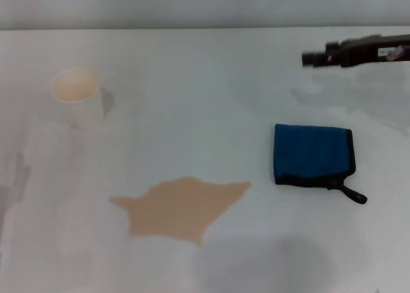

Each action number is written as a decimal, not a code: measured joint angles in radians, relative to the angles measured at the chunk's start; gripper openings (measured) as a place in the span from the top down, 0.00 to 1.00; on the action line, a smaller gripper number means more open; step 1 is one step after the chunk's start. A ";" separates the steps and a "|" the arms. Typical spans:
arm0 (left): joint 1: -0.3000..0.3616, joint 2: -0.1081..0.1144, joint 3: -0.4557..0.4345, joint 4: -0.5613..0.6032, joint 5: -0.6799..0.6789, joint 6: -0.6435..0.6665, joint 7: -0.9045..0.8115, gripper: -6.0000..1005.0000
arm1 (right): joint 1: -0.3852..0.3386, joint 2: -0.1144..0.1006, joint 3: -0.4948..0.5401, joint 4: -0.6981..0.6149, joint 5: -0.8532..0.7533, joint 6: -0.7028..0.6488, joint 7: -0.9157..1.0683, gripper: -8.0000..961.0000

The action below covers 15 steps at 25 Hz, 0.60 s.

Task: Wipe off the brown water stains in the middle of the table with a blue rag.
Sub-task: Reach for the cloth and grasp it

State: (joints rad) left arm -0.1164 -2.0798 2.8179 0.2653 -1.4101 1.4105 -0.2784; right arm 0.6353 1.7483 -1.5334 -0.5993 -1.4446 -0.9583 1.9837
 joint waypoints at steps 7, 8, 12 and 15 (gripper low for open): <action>-0.016 0.002 0.000 -0.009 -0.008 0.002 -0.001 0.12 | 0.158 -0.003 0.043 -0.050 -0.422 -0.207 0.278 0.15; -0.019 0.003 0.000 -0.009 -0.008 0.002 -0.001 0.12 | 0.173 0.002 0.050 -0.067 -0.466 -0.243 0.295 0.15; -0.024 0.003 0.000 -0.010 -0.008 0.002 -0.001 0.12 | 0.229 0.041 0.080 -0.148 -0.660 -0.380 0.351 0.15; -0.026 0.003 0.000 -0.011 -0.008 0.002 -0.001 0.12 | 0.257 0.103 0.120 -0.226 -0.839 -0.461 0.375 0.15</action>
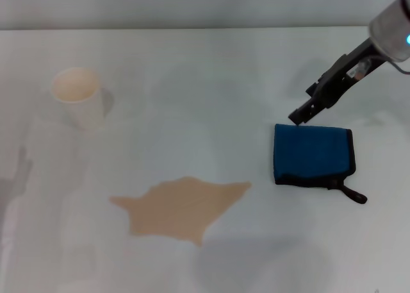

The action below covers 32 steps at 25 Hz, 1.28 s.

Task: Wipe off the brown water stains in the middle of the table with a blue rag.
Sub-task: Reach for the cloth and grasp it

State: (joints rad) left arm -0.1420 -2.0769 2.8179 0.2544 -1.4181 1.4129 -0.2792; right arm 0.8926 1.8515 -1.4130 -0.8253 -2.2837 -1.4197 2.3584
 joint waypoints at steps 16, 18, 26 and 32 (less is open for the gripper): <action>-0.012 0.000 0.000 -0.001 0.000 0.006 -0.087 0.12 | 0.009 0.172 -0.021 -0.123 -0.405 -0.111 0.083 0.15; -0.012 0.000 0.000 -0.001 0.001 0.006 -0.087 0.12 | 0.008 0.174 -0.054 -0.098 -0.406 -0.084 0.100 0.15; -0.022 0.000 0.000 -0.001 0.004 0.006 -0.087 0.12 | -0.008 0.176 -0.202 -0.073 -0.384 0.018 0.145 0.15; -0.026 0.000 0.000 -0.001 0.004 0.006 -0.088 0.12 | -0.010 0.176 -0.229 -0.046 -0.381 0.052 0.147 0.15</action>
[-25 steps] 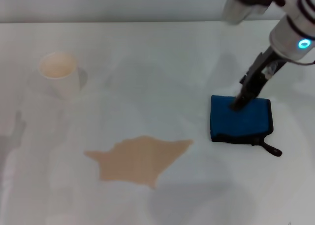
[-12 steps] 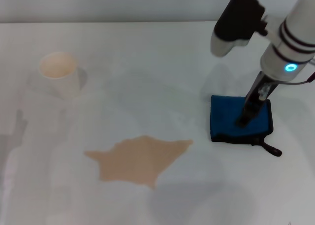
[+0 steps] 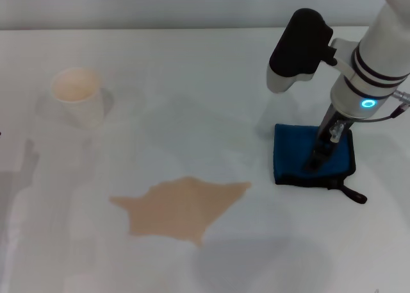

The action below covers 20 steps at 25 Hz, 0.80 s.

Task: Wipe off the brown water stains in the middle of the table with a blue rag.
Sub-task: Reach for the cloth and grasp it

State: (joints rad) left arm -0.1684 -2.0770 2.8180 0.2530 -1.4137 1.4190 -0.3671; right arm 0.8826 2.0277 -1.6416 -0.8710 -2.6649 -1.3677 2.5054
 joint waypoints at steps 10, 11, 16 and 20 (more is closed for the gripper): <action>-0.003 0.000 0.000 0.000 0.001 0.000 -0.007 0.12 | -0.003 0.000 -0.033 0.055 0.016 0.053 0.001 0.16; -0.003 0.000 0.000 0.000 0.001 0.000 -0.007 0.12 | -0.003 0.000 -0.034 0.057 0.018 0.055 0.001 0.16; -0.007 0.000 0.000 0.000 0.001 0.000 -0.007 0.12 | 0.001 -0.002 -0.034 0.076 0.033 0.064 0.001 0.16; -0.013 0.000 0.003 0.000 0.001 0.000 -0.007 0.12 | 0.004 -0.003 -0.034 0.093 0.041 0.065 0.002 0.16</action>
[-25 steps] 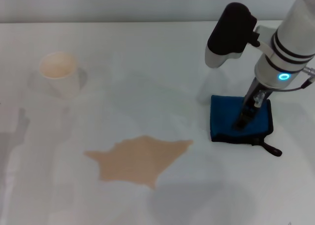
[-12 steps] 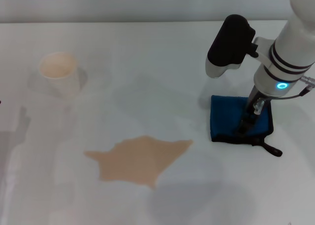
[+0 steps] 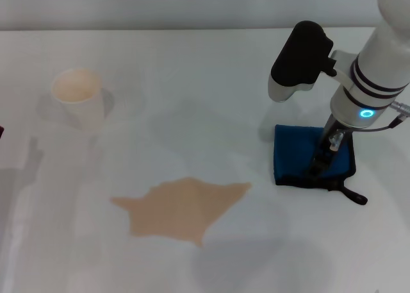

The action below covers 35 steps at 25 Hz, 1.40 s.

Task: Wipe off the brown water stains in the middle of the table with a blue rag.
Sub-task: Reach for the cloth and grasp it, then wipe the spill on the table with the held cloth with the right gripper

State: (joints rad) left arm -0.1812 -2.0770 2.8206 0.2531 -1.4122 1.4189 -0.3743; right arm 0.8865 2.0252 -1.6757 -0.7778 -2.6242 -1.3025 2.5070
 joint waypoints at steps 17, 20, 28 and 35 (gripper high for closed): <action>-0.001 0.000 0.002 0.000 0.001 0.000 0.000 0.12 | 0.005 0.003 0.003 0.014 0.012 -0.014 -0.001 0.54; -0.001 0.000 0.004 0.000 0.001 0.000 0.000 0.12 | 0.007 0.003 0.002 0.017 0.009 -0.015 -0.001 0.57; -0.001 0.000 0.005 0.001 0.001 0.000 0.000 0.12 | 0.007 0.004 0.003 0.011 0.007 -0.019 -0.001 0.82; 0.000 0.000 0.005 0.002 0.001 0.000 0.000 0.12 | 0.007 0.004 -0.006 -0.003 0.064 -0.023 -0.002 0.85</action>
State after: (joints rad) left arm -0.1813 -2.0770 2.8256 0.2553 -1.4113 1.4190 -0.3743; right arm 0.8932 2.0292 -1.6819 -0.7808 -2.5599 -1.3259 2.5050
